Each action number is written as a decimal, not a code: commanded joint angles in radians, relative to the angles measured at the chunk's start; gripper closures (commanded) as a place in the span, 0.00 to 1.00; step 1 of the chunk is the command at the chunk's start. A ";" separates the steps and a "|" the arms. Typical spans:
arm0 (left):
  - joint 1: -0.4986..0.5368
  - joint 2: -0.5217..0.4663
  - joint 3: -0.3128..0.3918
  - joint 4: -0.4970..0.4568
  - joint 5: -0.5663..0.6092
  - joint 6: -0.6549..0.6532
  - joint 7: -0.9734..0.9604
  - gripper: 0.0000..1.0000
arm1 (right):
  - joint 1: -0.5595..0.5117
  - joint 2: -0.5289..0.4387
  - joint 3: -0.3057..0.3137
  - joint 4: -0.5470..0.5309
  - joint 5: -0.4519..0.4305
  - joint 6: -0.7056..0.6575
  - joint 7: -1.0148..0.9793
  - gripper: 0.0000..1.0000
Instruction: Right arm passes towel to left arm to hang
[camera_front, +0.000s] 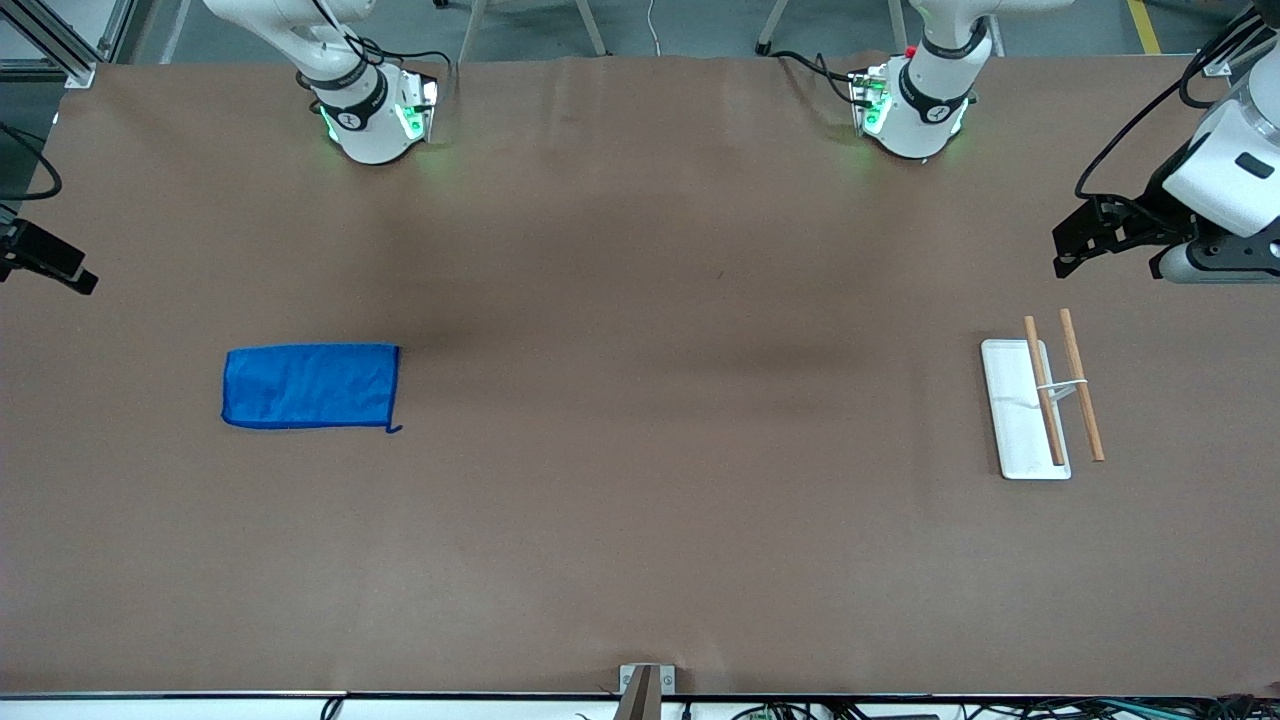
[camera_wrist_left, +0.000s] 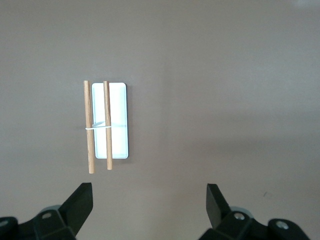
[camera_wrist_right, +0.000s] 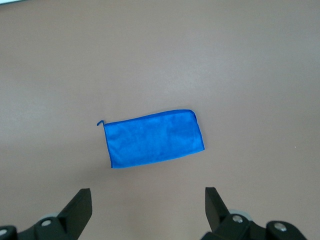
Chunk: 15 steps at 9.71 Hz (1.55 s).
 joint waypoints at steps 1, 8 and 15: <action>-0.002 0.013 -0.006 -0.011 0.018 -0.007 -0.012 0.00 | 0.009 0.016 -0.003 -0.071 -0.007 0.023 -0.022 0.00; 0.000 0.014 -0.008 -0.011 0.018 -0.007 -0.010 0.00 | 0.001 0.291 -0.003 -0.569 -0.005 0.842 -0.231 0.00; 0.003 0.022 -0.008 -0.011 0.017 -0.004 -0.009 0.00 | 0.001 0.428 -0.001 -0.676 -0.002 1.091 -0.228 0.00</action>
